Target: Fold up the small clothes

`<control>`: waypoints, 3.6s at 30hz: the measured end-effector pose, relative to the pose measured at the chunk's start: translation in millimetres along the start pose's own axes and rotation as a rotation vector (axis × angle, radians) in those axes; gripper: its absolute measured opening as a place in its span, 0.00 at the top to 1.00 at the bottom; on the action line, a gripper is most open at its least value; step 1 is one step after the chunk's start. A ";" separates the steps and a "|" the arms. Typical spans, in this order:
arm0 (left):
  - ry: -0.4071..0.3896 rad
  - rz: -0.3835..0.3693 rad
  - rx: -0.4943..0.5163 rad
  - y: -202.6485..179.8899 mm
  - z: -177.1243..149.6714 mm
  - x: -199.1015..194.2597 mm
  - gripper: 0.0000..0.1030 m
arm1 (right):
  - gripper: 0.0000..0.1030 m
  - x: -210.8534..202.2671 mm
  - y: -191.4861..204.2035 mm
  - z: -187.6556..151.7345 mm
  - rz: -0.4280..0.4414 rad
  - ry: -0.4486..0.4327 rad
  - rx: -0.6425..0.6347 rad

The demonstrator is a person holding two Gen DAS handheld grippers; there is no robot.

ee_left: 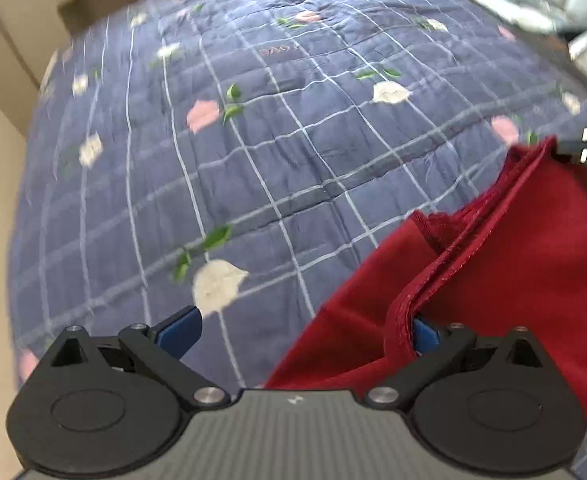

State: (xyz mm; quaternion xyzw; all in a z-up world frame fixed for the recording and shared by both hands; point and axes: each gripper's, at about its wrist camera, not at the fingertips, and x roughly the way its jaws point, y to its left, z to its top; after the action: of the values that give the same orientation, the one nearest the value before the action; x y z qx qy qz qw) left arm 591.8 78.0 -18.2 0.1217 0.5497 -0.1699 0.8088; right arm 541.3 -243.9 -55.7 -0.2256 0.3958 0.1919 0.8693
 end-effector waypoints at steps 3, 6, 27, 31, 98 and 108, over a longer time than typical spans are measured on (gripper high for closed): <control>-0.074 -0.118 -0.092 21.0 1.8 -12.0 0.00 | 0.93 1.7 -1.0 -1.8 -0.002 0.003 -0.006; -0.120 -0.209 -0.149 38.0 2.3 -21.7 0.00 | 0.93 3.3 -0.7 -1.5 -0.003 0.006 -0.012; -0.258 -0.537 -0.356 72.6 -13.7 -26.7 0.00 | 0.91 6.7 0.9 -2.3 -0.003 0.012 -0.021; -0.311 -0.410 -0.391 72.8 -19.9 -30.2 0.00 | 0.90 7.3 1.9 -3.3 -0.004 0.011 -0.015; -0.542 -0.097 -0.693 19.8 -138.3 -12.4 0.00 | 0.08 -77.2 15.8 -71.2 -0.089 -0.157 0.318; -0.434 0.211 -0.552 -6.3 -123.6 17.2 0.03 | 0.01 -120.5 101.2 -125.8 -0.283 -0.212 0.182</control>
State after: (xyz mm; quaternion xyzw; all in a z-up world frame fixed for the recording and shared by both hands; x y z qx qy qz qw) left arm 490.2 117.2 -79.5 -0.0841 0.3748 0.0474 0.9221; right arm 340.0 -247.6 -60.2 -0.1777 0.2822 0.0539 0.9412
